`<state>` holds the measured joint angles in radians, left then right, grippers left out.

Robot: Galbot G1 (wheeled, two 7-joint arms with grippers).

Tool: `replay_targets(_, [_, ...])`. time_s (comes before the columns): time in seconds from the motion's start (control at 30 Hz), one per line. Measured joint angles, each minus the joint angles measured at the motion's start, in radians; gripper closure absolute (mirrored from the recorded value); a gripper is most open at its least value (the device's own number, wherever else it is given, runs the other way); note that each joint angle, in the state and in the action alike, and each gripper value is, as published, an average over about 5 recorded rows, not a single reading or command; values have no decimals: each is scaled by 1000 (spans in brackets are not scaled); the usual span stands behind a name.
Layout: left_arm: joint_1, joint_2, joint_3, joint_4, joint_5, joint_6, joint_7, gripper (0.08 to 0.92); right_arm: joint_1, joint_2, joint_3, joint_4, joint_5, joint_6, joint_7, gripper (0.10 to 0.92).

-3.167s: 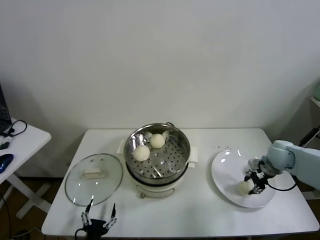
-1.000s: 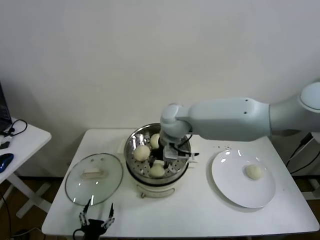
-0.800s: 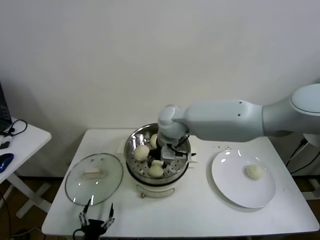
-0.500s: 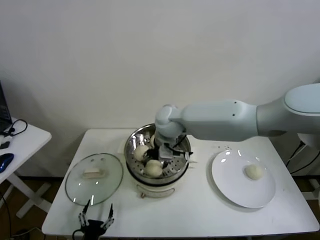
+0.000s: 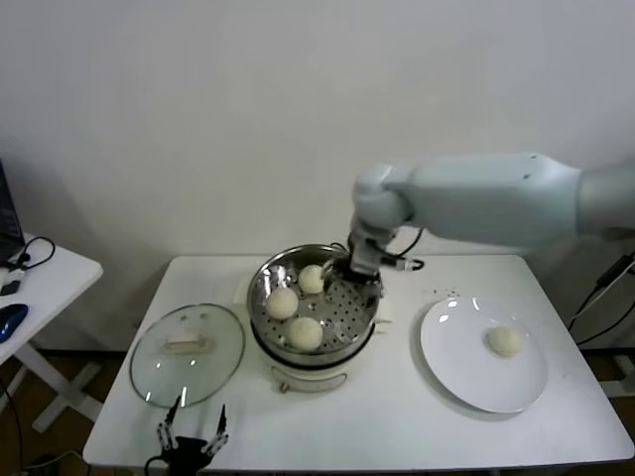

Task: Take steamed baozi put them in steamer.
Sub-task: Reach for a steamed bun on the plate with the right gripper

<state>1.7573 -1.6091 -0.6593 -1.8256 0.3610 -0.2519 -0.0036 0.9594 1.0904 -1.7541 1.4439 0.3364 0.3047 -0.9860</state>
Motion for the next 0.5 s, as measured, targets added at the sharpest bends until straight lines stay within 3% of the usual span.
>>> replay_targets(0.27, [-3,0,2,-3,-2,1,2,177,85,-189,-148,9,128,-221,-18,203])
replay_targets(0.5, [-4,0,-1,-1,-4,-1,1,177,24,-351,-164,-44,116,-329,-23,203])
